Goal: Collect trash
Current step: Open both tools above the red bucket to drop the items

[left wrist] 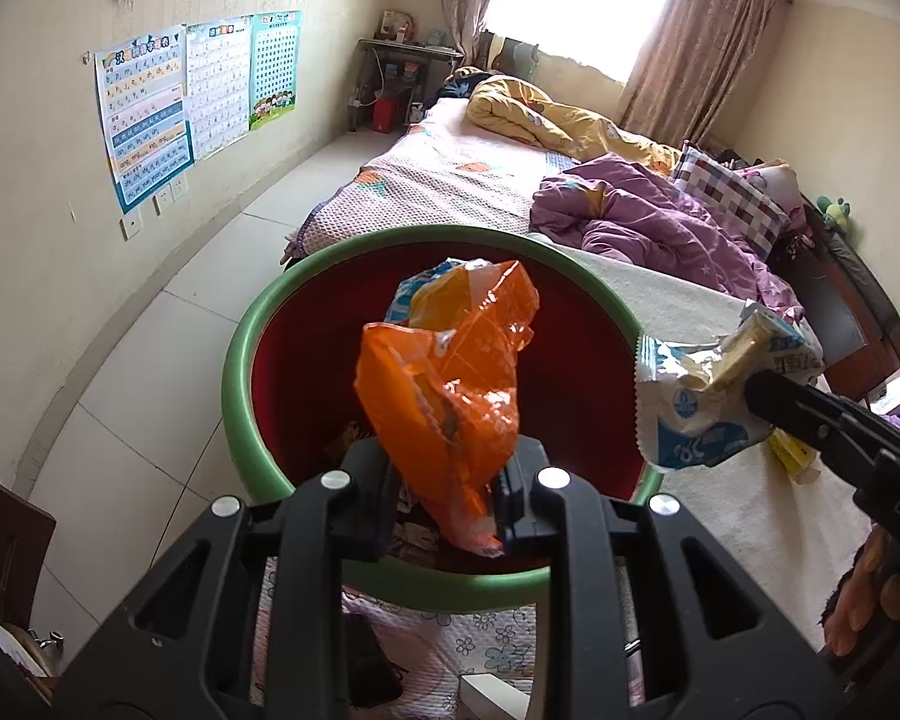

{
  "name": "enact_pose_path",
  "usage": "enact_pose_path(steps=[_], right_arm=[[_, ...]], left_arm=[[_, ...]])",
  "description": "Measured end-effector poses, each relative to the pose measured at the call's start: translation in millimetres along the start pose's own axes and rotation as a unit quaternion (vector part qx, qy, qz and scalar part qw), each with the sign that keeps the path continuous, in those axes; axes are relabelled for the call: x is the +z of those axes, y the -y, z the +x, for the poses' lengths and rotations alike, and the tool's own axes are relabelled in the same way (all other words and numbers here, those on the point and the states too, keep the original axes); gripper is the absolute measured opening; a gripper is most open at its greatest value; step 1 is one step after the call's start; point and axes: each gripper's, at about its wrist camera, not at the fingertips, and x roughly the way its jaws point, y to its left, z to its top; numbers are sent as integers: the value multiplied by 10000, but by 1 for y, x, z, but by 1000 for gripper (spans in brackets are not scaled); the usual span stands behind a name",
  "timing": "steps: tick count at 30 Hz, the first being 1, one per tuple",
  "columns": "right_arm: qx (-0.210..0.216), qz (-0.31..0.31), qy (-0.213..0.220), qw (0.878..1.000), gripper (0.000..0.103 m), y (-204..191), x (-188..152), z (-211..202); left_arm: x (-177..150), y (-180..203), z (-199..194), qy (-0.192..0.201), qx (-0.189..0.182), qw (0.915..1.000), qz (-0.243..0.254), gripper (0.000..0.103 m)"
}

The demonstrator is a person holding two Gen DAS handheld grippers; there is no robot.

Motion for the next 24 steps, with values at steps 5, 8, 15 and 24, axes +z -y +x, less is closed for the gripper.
enact_pose_path(steps=[5, 8, 15, 24], right_arm=[[-56, -39, 30, 10000, 16, -2, 0, -3], [-77, -103, 4, 9999, 16, -6, 2, -1], [-60, -128, 72, 9999, 42, -14, 3, -3], [-81, -63, 135, 9999, 50, -10, 5, -12]], left_arm=[[-1, 1, 0, -5, 6, 10000, 41, 24], [0, 1, 2, -37, 44, 9999, 87, 24], [1, 4, -1, 101, 188, 9997, 151, 56], [-1, 4, -3, 161, 253, 9995, 127, 63]])
